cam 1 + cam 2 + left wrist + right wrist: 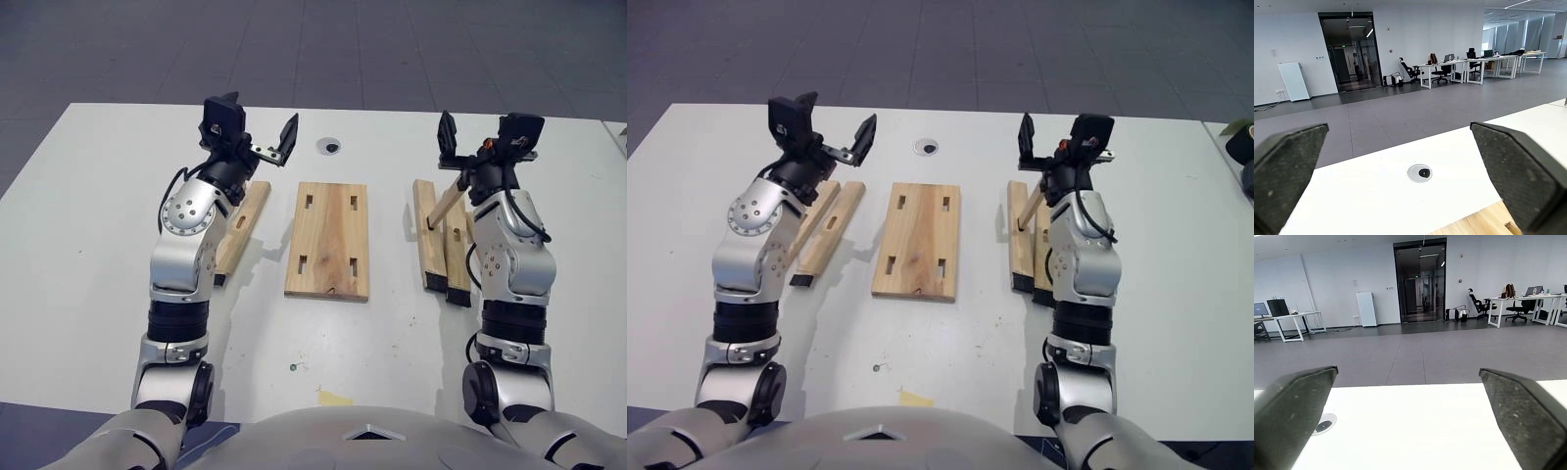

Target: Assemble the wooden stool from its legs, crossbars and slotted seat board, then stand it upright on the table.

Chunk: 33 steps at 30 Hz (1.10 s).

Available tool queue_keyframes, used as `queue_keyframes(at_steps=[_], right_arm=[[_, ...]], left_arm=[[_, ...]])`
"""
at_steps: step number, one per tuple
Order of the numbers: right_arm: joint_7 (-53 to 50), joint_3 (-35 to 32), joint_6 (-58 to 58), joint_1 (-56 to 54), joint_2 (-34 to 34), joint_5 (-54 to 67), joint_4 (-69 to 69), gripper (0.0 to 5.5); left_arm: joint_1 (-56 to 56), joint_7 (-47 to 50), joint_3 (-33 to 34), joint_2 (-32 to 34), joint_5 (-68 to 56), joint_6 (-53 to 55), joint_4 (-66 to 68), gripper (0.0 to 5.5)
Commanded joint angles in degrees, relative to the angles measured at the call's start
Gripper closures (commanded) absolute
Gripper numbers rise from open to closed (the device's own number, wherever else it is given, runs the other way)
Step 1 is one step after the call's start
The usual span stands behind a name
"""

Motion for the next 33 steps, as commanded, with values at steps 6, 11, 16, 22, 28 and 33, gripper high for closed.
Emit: queue_keyframes(at_steps=[6,11,16,22,28,33], right_arm=[[-1.1,-2.3,2.4,-8.4,-2.4,2.1,-6.4,0.12],[-0.1,1.1,2.5,-0.7,0.6,0.2,-1.1,0.12],[0.2,3.8,-1.3,8.7,3.6,-2.9,11.1,0.12],[1.9,1.5,-5.0,5.4,3.7,0.2,9.5,0.12],[2.1,-0.1,-3.2,2.4,1.8,2.3,4.2,0.12],[2.9,-3.0,1.3,-1.8,-1.2,8.2,-8.5,0.12]], left_arm=[[-0.7,0.1,-0.1,0.0,0.4,0.3,0.4,0.10],[-0.1,0.0,-0.2,0.1,0.5,0.4,0.2,0.10],[-0.1,0.0,-0.1,0.4,0.4,0.9,0.0,0.10],[0.2,0.2,-0.2,0.2,0.5,0.9,0.2,0.10],[-0.3,0.3,-0.2,0.0,0.6,0.5,0.7,0.10],[0.0,0.5,0.5,0.1,0.4,0.4,0.8,0.10]])
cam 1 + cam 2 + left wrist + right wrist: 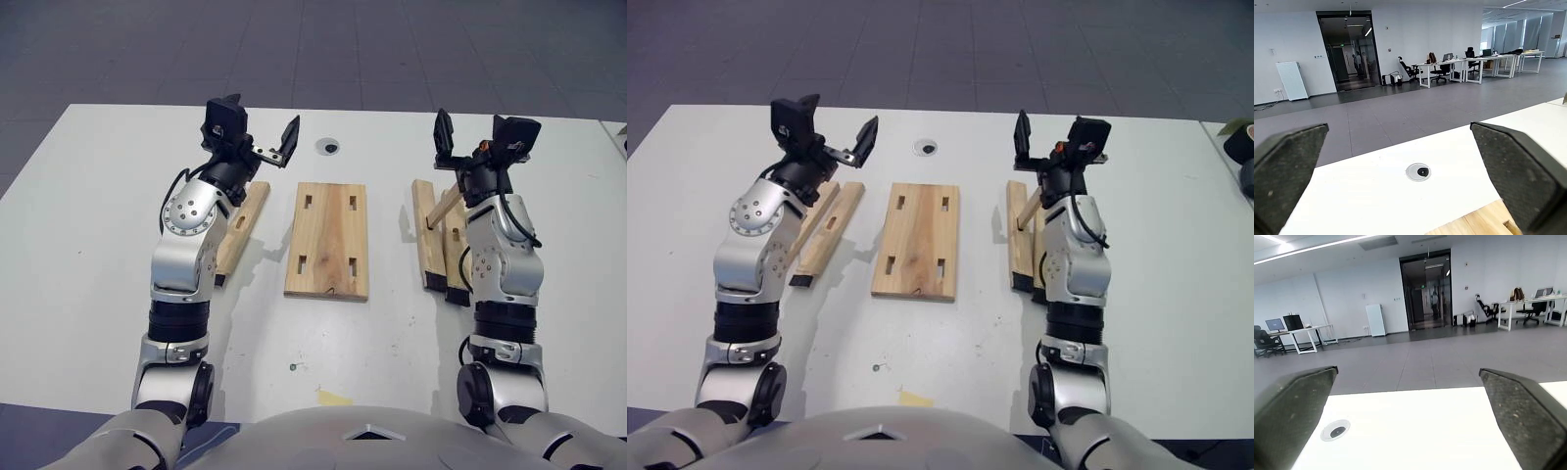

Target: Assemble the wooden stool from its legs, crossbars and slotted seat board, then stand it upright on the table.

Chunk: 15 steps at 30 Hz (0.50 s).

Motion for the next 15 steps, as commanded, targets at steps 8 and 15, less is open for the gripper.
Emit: queue_keyframes(at_steps=[8,15], right_arm=[[3.4,-4.0,6.5,3.8,-3.9,11.2,-16.5,0.12],[11.0,3.1,-0.7,24.6,-2.6,4.9,-14.3,0.12]], left_arm=[[2.1,0.8,0.3,0.1,0.4,0.8,-1.2,0.10],[3.6,0.6,0.1,1.0,0.5,1.6,-2.0,0.10]])
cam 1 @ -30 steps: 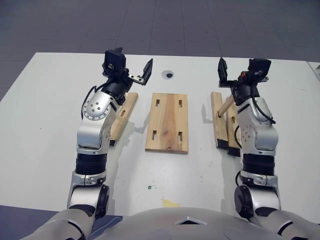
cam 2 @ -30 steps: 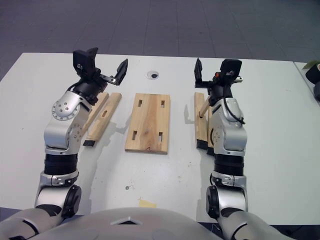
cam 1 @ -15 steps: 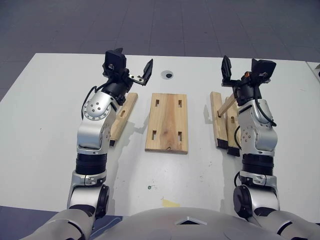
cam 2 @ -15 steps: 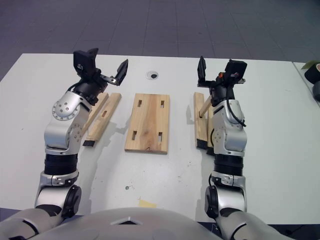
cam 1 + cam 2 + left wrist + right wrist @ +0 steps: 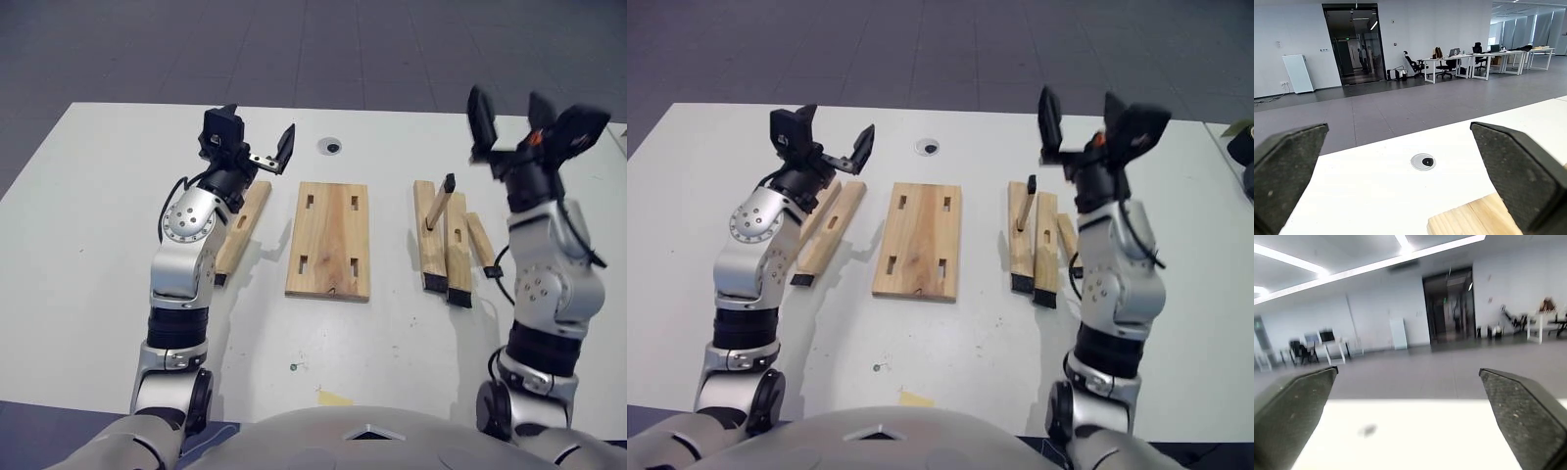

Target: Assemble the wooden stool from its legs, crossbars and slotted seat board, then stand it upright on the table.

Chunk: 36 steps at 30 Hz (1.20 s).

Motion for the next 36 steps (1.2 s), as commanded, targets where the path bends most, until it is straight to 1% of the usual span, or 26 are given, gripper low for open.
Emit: queue_keyframes(at_steps=[1,4,7,10,12,16,21,23,28,33,34,35,36], right_arm=[[1.6,2.6,-3.2,6.3,1.1,-3.1,2.8,0.12],[-0.1,4.2,-3.5,8.4,2.6,-5.4,4.5,0.12],[-0.6,8.0,-1.1,10.4,2.2,-8.6,4.5,0.12],[-4.2,7.7,3.0,10.1,3.6,-9.0,4.0,0.12],[-6.4,7.4,6.0,9.2,4.3,-9.3,3.7,0.12],[-9.6,9.1,15.2,7.6,4.3,-9.5,0.3,0.12],[-11.6,11.2,27.3,5.9,2.1,-10.8,-5.1,0.12],[-13.1,10.6,31.5,5.0,2.5,-10.8,-6.6,0.12],[-16.3,6.6,40.9,2.5,6.7,-8.8,-8.5,0.12],[-17.3,5.1,43.8,2.2,7.7,-9.5,-8.1,0.12],[-17.3,5.1,44.1,2.3,7.8,-9.6,-7.9,0.31],[-17.3,5.5,44.3,2.5,7.5,-10.0,-7.9,0.36],[-17.3,5.6,44.8,2.6,7.6,-9.9,-7.9,0.59]], left_arm=[[0.9,-0.1,0.0,0.6,0.6,1.0,-1.1,0.10],[0.7,0.2,0.2,0.6,0.6,0.9,-1.2,0.10],[0.3,0.4,0.7,0.8,0.6,0.8,-0.7,0.10],[0.5,0.5,0.7,0.8,0.8,0.7,-0.9,0.10],[0.5,0.5,0.6,0.8,1.1,0.4,-0.7,0.10],[-0.1,0.5,1.3,1.3,1.3,0.1,-0.1,0.10],[-0.4,0.4,1.3,1.4,1.5,0.0,0.1,0.10],[-0.4,0.4,1.2,1.5,1.5,0.0,0.1,0.10],[-0.3,0.4,1.2,1.4,1.9,-0.1,0.1,0.10],[-0.2,0.3,1.0,1.3,2.1,-0.2,0.1,0.10],[-0.1,0.3,0.9,1.2,2.1,-0.2,0.1,0.10],[0.0,0.3,0.8,1.2,2.1,-0.2,0.0,0.10],[-0.1,0.3,0.8,1.2,2.1,-0.1,0.0,0.10]])
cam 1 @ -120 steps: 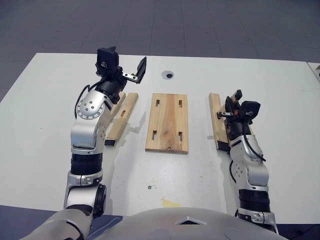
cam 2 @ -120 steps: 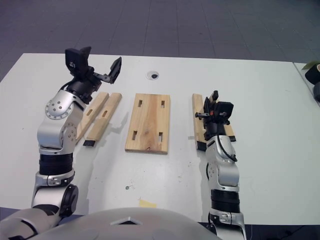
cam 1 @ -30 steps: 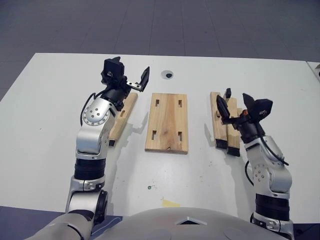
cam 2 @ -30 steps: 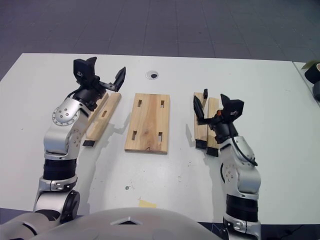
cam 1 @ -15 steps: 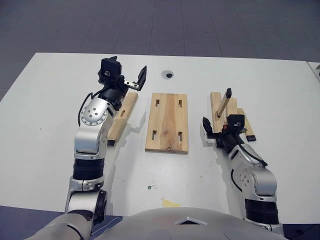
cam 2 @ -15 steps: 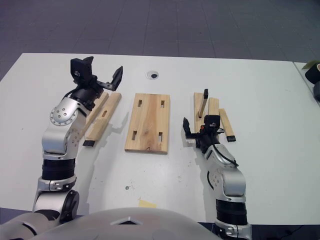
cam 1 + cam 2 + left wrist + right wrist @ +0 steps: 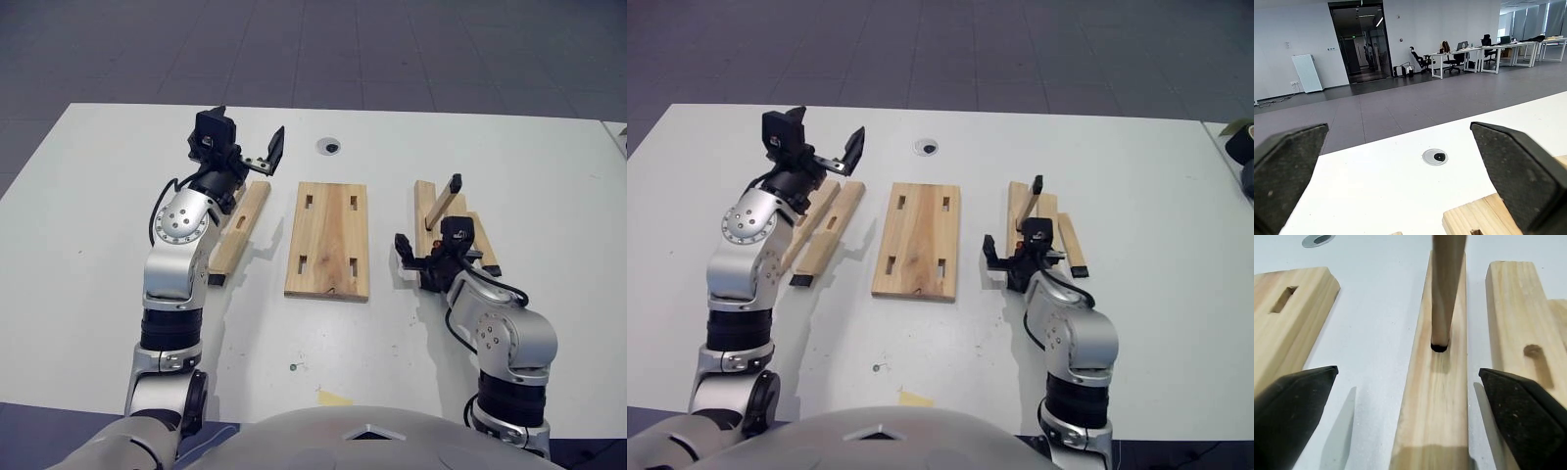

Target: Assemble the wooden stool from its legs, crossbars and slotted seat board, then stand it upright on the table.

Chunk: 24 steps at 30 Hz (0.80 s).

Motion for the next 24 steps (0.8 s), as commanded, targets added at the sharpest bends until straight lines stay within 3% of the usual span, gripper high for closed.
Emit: queue_keyframes(at_steps=[1,5,18,24], right_arm=[[-0.2,0.3,2.6,0.9,0.0,-0.7,0.6,0.74],[1.4,3.7,0.8,1.4,-3.4,-3.1,1.5,1.36],[0.8,2.9,-3.1,1.3,-1.3,-5.3,3.0,3.42],[1.8,2.9,-10.8,-0.1,-1.6,-6.9,4.3,3.45]], left_arm=[[-0.3,0.0,-0.2,0.0,0.3,0.1,-0.1,0.10],[-0.5,0.1,-0.2,-0.2,0.4,-0.1,0.1,0.10],[-0.6,0.2,-0.5,-0.3,1.2,-1.0,0.6,0.10],[-1.5,0.4,0.4,-0.8,0.3,-0.2,0.1,0.10]])
